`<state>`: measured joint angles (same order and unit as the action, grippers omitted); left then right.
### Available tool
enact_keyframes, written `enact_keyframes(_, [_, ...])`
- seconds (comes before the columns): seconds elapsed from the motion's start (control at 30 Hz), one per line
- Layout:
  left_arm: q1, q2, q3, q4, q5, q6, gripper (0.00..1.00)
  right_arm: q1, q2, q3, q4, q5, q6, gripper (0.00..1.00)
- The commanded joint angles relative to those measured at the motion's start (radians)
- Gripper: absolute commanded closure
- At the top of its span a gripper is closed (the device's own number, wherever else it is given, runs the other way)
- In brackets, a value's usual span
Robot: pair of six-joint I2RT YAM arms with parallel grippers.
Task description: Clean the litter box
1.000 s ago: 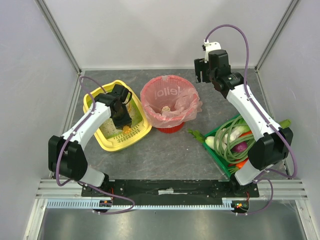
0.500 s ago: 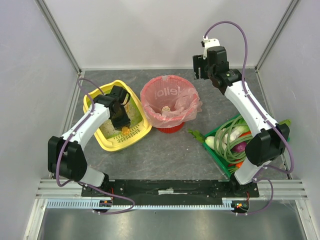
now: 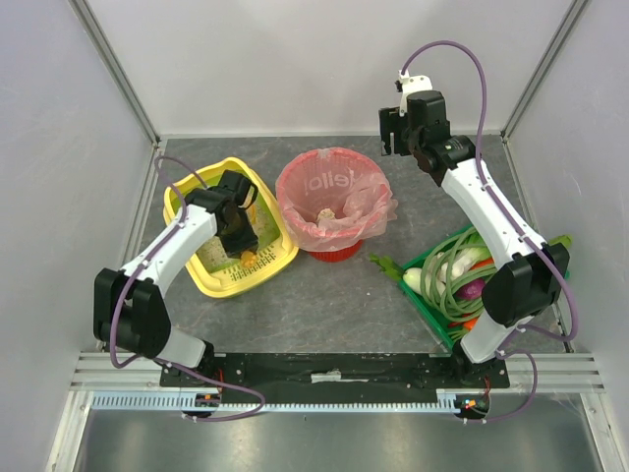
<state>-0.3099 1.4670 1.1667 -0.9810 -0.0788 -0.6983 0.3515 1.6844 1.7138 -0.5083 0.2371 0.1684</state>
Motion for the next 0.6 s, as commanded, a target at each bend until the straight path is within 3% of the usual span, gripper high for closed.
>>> enact_keyframes(0.0, [0.027, -0.005, 0.039, -0.008, -0.026, 0.000, 0.98, 0.001, 0.005, 0.040, 0.031, 0.004, 0.003, 0.19])
enact_keyframes(0.1, [-0.006, -0.022, 0.063, 0.041, 0.024, 0.037, 0.98, 0.001, 0.003, 0.036, 0.031, 0.004, 0.000, 0.19])
enact_keyframes(0.17, [-0.061, -0.011, 0.094, -0.002, -0.061, 0.062, 0.98, 0.003, 0.001, 0.036, 0.031, 0.008, -0.004, 0.19])
enact_keyframes(0.3, [0.044, -0.025, 0.033, 0.033, 0.032, -0.001, 0.98, 0.001, -0.003, 0.036, 0.033, 0.011, -0.007, 0.19])
enact_keyframes(0.4, [-0.004, -0.046, 0.025, 0.039, 0.002, 0.014, 0.98, 0.001, -0.008, 0.032, 0.031, 0.010, -0.009, 0.19])
enact_keyframes(0.47, [0.023, -0.043, 0.008, 0.007, -0.010, -0.010, 0.98, 0.001, -0.011, 0.030, 0.031, 0.013, -0.012, 0.19])
enact_keyframes(0.57, [0.020, -0.066, -0.015, 0.041, 0.048, -0.004, 0.98, 0.001, -0.012, 0.029, 0.031, 0.008, -0.012, 0.19])
